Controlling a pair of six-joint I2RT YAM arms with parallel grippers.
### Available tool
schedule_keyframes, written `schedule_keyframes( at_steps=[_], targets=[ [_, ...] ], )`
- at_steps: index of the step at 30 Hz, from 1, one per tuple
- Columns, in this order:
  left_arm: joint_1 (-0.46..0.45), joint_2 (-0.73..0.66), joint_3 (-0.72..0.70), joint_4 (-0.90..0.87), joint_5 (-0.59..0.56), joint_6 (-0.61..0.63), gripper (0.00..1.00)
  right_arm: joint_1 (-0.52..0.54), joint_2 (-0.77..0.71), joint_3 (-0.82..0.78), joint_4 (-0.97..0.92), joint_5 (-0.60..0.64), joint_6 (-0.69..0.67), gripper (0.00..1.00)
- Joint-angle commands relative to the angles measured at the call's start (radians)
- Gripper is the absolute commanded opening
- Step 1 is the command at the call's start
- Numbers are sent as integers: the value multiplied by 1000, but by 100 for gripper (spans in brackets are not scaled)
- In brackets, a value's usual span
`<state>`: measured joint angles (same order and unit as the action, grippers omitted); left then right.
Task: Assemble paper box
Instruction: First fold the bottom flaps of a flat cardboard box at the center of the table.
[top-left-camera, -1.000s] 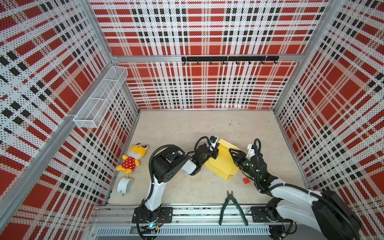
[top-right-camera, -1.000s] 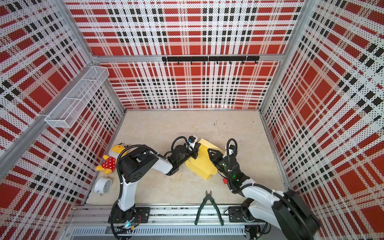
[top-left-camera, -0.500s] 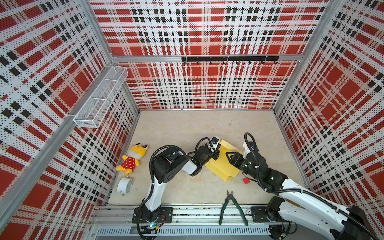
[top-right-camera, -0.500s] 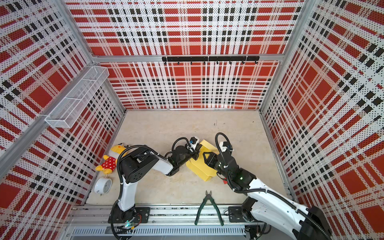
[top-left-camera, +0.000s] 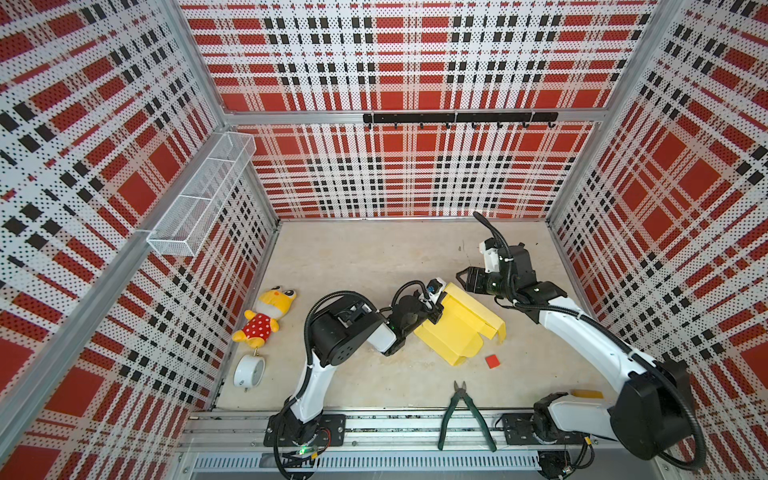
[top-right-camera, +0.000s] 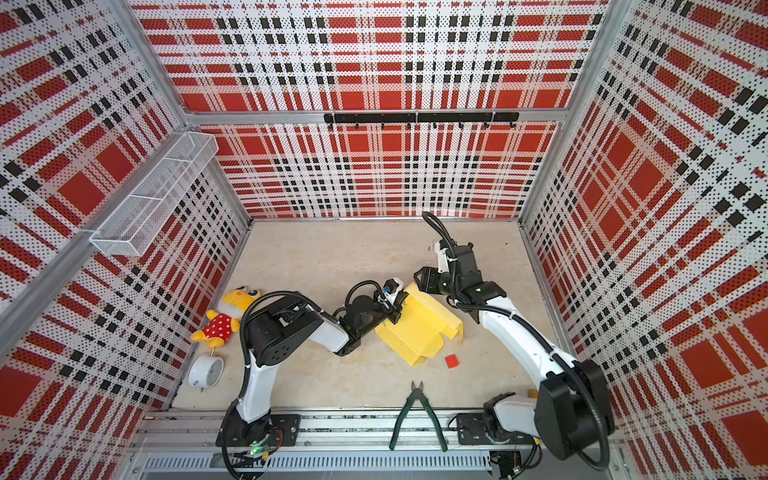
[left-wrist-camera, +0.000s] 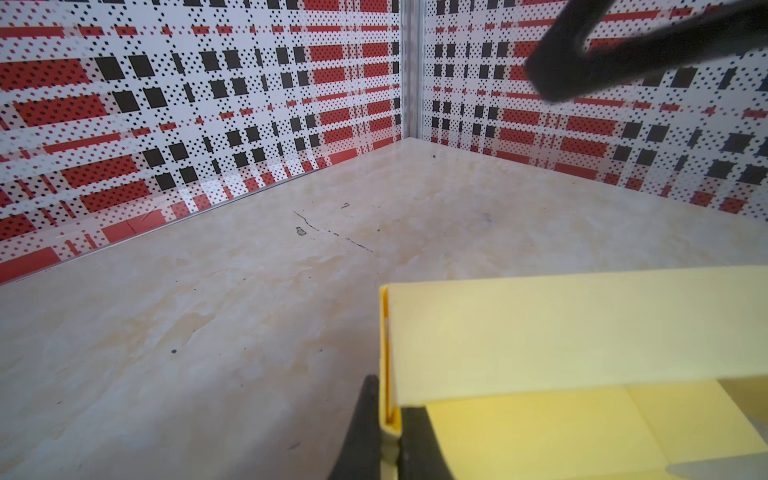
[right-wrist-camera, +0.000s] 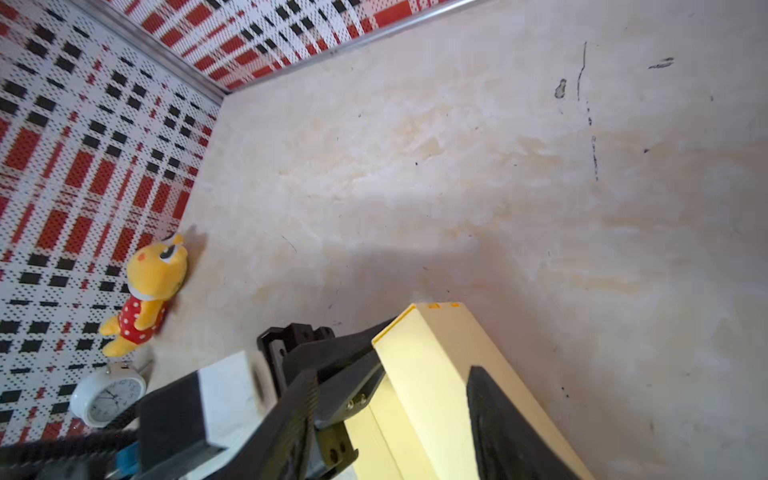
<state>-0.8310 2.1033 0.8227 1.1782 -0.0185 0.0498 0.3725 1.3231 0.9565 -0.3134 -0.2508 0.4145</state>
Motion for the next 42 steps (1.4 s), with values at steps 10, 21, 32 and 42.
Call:
schedule_keyframes(
  at_steps=[10, 21, 32, 42],
  targets=[
    [-8, 40, -2, 54, 3, 2, 10, -10, 165, -44, 246, -162, -189, 59],
    [-11, 55, 0, 71, -4, 4, 11, -63, 286, -41, 289, -235, -215, 56],
    [-52, 61, -12, 74, -46, 70, 26, -74, 370, -61, 317, -247, -215, 49],
    [-54, 105, -2, 19, -101, -18, 31, -86, 314, -111, 312, -265, -222, 48]
  ],
)
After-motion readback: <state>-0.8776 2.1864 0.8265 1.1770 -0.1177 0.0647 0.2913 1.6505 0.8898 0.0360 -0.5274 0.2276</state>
